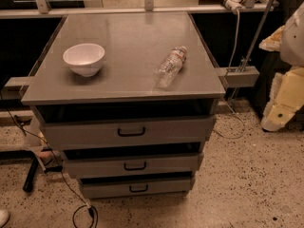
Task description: Open top drawer
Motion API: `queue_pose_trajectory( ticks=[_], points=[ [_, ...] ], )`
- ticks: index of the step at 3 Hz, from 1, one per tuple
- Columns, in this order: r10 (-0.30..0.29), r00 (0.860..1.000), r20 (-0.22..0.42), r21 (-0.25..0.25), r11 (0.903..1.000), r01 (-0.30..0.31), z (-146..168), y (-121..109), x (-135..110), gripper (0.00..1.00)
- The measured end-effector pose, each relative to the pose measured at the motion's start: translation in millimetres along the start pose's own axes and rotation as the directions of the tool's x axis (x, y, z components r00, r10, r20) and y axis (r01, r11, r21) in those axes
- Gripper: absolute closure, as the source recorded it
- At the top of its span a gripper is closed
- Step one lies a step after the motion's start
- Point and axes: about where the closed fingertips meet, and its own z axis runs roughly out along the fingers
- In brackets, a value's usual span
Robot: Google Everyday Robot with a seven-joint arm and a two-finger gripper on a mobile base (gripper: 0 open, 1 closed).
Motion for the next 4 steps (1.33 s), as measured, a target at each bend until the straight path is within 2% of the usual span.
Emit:
queue_pose_trajectory(
  ticks=[1, 2, 3, 4],
  points=[
    [-0.006, 1.000, -0.001, 0.019, 0.9998, 0.006, 1.8, 6.3, -4.1, 0.00],
    [0.020, 0.999, 0.030, -0.025, 0.9995, -0.019, 31.3, 35.7, -19.6, 0.00],
    [0.033, 0.999, 0.036, -0.104, 0.9941, -0.030, 81.4, 64.2, -32.9, 0.00],
    [0.003, 0.998, 0.058, -0.203, 0.9792, 0.009, 168.3, 77.4, -62.1, 0.00]
  ],
)
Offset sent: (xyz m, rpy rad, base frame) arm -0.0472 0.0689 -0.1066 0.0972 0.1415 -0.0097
